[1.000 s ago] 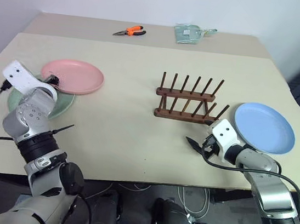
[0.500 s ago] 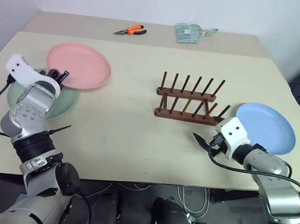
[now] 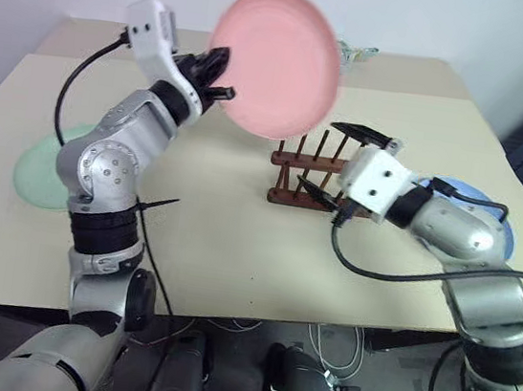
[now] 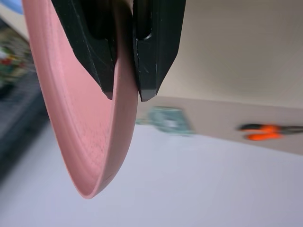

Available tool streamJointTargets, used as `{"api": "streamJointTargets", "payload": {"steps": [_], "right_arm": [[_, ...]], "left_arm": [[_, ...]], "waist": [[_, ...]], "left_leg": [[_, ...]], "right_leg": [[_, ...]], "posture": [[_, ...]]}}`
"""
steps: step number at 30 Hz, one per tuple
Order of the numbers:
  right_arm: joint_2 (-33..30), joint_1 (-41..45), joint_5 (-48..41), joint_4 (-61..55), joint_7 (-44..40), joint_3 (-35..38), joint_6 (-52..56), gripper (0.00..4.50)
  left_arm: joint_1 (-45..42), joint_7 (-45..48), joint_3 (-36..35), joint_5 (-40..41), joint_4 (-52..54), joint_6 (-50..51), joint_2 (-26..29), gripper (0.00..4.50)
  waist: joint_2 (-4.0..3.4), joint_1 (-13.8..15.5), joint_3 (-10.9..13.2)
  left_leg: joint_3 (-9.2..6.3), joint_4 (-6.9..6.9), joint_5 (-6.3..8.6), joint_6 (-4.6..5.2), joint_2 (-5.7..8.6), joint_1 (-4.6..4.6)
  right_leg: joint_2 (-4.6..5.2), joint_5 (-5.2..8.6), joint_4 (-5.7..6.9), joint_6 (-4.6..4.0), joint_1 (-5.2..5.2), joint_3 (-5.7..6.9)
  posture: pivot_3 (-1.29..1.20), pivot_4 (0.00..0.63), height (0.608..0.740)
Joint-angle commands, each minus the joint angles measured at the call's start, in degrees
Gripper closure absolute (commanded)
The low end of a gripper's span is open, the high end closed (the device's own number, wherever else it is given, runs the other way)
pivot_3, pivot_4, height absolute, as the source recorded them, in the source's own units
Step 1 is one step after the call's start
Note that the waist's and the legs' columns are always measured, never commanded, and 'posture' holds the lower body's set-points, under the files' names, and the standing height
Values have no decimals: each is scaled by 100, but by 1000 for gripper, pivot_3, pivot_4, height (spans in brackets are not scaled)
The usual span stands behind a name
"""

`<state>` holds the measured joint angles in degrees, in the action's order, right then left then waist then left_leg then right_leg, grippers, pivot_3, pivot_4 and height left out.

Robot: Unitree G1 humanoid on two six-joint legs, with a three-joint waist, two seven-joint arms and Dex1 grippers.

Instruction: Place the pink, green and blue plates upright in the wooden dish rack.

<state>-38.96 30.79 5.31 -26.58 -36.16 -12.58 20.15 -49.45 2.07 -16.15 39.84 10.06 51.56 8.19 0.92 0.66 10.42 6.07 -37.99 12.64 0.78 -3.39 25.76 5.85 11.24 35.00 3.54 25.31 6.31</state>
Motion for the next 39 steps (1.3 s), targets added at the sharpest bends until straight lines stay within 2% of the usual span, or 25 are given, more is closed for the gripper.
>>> {"api": "streamJointTargets", "payload": {"steps": [1,2,5,10,12,13,17,19,21,24,25,29,33,39], "right_arm": [[50,332,837,515,309,-335,-419,0],[118,431,971,721,400,-401,-528,0],[211,487,1212,961,499,-427,-718,896],[152,277,1481,978,489,-341,-928,3417],[159,205,1541,960,476,-292,-989,4355],[173,183,1564,957,466,-268,-1013,4500],[171,-1,1563,783,603,54,-1060,4500],[257,-219,1191,591,633,547,-942,4500],[396,-403,576,363,533,1093,-755,4500],[897,-448,-976,-159,390,2116,174,4500],[1127,-418,-1741,-341,441,2577,765,4500],[1685,-405,-3778,-739,938,3768,2188,4500],[1633,-627,-4436,-861,1230,3997,2676,4500],[1359,-911,-4788,-686,1323,3950,2785,4500]], "left_arm": [[-161,-35,191,222,362,153,-114,4458],[-144,-49,240,271,408,214,-166,4458],[-68,-120,276,385,525,350,-268,4500],[41,-140,148,449,521,318,-294,4500],[33,-109,30,541,495,251,-331,3703],[25,-108,-6,572,482,229,-337,3300],[-62,-201,-183,215,244,-263,-170,1276],[-21,-34,-241,-65,12,-683,128,1276],[156,322,76,-599,-172,-1142,611,1276],[608,1173,666,-1136,-294,-1769,1194,1276],[816,1497,838,-1207,-280,-1934,1315,1276],[1677,2847,1626,-1418,123,-2439,1776,1276],[2260,3717,1881,-1085,453,-2273,1997,1276],[2446,3951,1988,-1216,529,-2207,2046,1276]], "waist": [[1,0,1],[2,-1,2],[0,-3,6],[1,-4,7],[4,5,9],[4,7,9],[5,8,12],[5,5,12],[3,-10,13],[-2,-20,15],[-2,-8,15],[-8,10,18],[-18,-3,24],[-55,-5,41]], "left_leg": [[1,0,0,0,1,1],[4,0,0,0,3,2],[11,-1,-3,-3,4,2],[7,-1,-10,-14,4,1],[7,-1,-10,-16,4,1],[5,-1,-11,-17,4,1],[4,-2,-12,-18,4,1],[5,-2,-12,-19,4,1],[5,1,-13,-20,3,1],[9,8,-13,-22,-1,-3],[9,8,-14,-22,-3,-3],[-1,6,-7,-35,-24,0],[1,7,-1,-43,-28,8],[0,12,-1,-43,-33,10]], "right_leg": [[0,0,0,0,0,0],[0,0,1,0,1,0],[-1,1,4,3,1,0],[-3,8,9,15,2,0],[-3,8,9,15,1,0],[-3,8,9,15,0,1],[-2,7,9,14,-1,0],[-3,8,9,13,0,1],[-6,7,10,11,1,1],[-9,-3,11,-4,3,1],[-10,-4,11,-6,4,1],[-10,-6,6,-12,3,1],[1,-9,1,-16,14,0],[-4,-2,1,-6,22,0]], "posture": [[0,150,740],[0,150,740],[0,150,740],[0,150,740],[0,150,740],[0,150,740],[0,150,740],[0,150,740],[0,150,740],[0,150,740],[0,150,740],[0,150,740],[0,150,740],[0,150,740]]}}
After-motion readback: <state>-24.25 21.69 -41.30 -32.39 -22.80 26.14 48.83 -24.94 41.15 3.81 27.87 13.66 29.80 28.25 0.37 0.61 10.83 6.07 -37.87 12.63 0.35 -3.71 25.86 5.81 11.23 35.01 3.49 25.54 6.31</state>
